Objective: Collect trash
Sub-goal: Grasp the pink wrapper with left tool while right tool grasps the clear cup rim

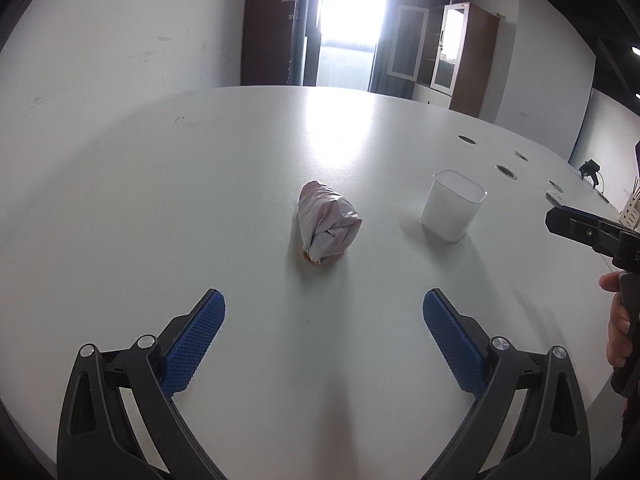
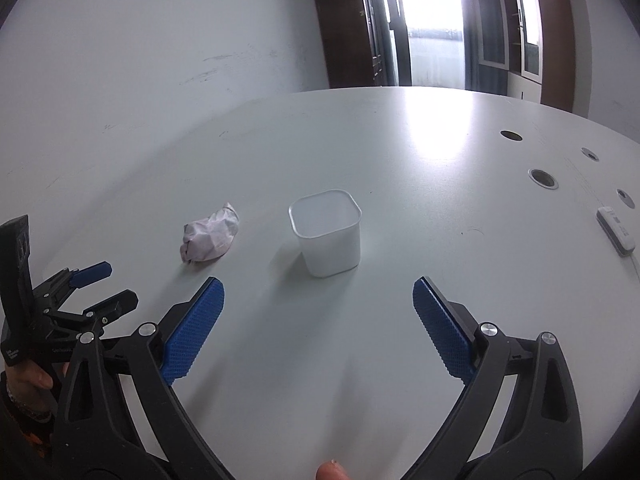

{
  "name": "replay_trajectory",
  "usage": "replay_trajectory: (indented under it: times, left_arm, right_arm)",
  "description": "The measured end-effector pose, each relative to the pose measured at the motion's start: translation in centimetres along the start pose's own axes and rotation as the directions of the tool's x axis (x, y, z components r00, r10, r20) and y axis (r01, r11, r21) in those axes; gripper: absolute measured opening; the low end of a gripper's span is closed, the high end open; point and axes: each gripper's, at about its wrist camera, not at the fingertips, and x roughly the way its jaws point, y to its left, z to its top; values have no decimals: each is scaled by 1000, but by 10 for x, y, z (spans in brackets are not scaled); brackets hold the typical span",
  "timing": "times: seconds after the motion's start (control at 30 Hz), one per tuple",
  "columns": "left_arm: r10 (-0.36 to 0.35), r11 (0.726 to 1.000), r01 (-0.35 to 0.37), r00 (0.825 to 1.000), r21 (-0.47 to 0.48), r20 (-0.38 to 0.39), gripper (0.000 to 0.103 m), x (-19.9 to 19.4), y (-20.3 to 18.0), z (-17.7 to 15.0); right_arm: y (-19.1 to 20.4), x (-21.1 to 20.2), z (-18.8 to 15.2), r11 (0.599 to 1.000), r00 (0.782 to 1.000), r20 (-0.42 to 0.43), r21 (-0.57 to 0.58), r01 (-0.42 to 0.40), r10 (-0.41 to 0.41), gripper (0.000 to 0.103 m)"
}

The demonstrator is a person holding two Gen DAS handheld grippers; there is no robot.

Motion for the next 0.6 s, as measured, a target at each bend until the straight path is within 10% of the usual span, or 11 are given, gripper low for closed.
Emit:
replay_trajectory:
  times: [0.37, 0.6]
  left_arm:
    - [41, 999, -42, 992, -4, -117, 96, 69, -11, 47]
    - [37, 999, -43, 984, -28, -173, 72, 94, -19, 49]
  right_arm:
    - [-19, 80, 52, 998, 995, -100, 64, 7, 0, 71]
    - [-30, 125, 56, 998, 980, -200, 59, 24, -11, 49]
